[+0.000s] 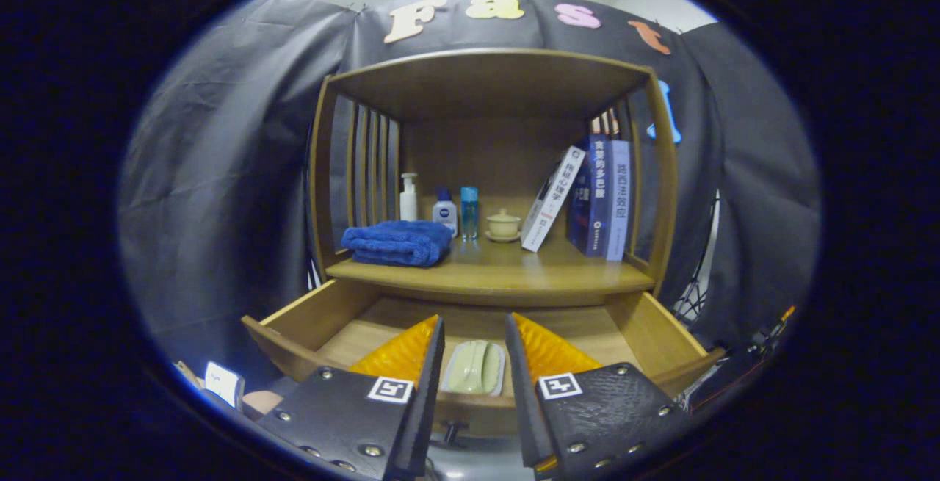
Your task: Pull open the drawer, take out the items inside it, and place them on the countertop above the cabinet.
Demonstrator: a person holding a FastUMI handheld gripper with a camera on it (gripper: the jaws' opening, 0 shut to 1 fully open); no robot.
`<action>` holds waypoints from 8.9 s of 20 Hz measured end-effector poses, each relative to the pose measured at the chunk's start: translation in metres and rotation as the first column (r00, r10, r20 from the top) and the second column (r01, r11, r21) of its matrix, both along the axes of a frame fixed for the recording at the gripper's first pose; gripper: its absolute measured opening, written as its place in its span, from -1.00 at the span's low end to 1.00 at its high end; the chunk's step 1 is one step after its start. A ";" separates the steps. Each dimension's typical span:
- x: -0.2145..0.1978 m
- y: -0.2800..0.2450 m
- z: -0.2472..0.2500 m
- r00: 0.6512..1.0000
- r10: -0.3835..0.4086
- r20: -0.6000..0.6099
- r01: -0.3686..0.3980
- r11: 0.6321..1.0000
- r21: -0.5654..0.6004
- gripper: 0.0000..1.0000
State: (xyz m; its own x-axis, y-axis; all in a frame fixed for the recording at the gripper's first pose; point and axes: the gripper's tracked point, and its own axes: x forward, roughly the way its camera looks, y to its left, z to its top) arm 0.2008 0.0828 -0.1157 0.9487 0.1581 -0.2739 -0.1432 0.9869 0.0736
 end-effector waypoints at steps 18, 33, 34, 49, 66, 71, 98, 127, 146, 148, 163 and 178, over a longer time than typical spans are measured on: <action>0.073 0.013 -0.142 0.807 -0.012 -0.590 -0.016 0.999 -0.043 -0.03; 0.084 0.044 -0.087 0.943 0.188 -0.273 -0.180 0.982 0.055 -0.69; 0.082 0.048 -0.084 0.943 0.214 -0.255 -0.206 0.977 0.061 -0.69; 0.103 0.031 0.051 0.987 0.132 0.088 -0.144 0.978 0.149 -0.69; 0.208 0.003 -0.001 0.995 -0.096 -0.002 0.095 0.991 0.094 -0.58; 0.213 0.006 -0.003 0.995 -0.099 0.014 0.097 0.988 0.117 -0.55; -0.093 -0.004 -0.044 0.990 -0.140 -0.015 0.141 0.982 0.129 -0.44; -0.078 0.013 -0.111 0.982 -0.181 -0.049 0.182 0.983 0.013 0.98; -0.017 0.007 -0.107 0.989 -0.146 -0.031 0.145 0.989 -0.029 0.98; -0.008 0.008 -0.107 0.989 -0.146 -0.031 0.145 0.989 -0.030 0.98; 0.049 0.012 -0.113 0.988 -0.153 -0.036 0.152 0.988 -0.029 0.98; 0.078 0.013 -0.117 0.987 -0.155 -0.032 0.154 0.988 -0.033 0.98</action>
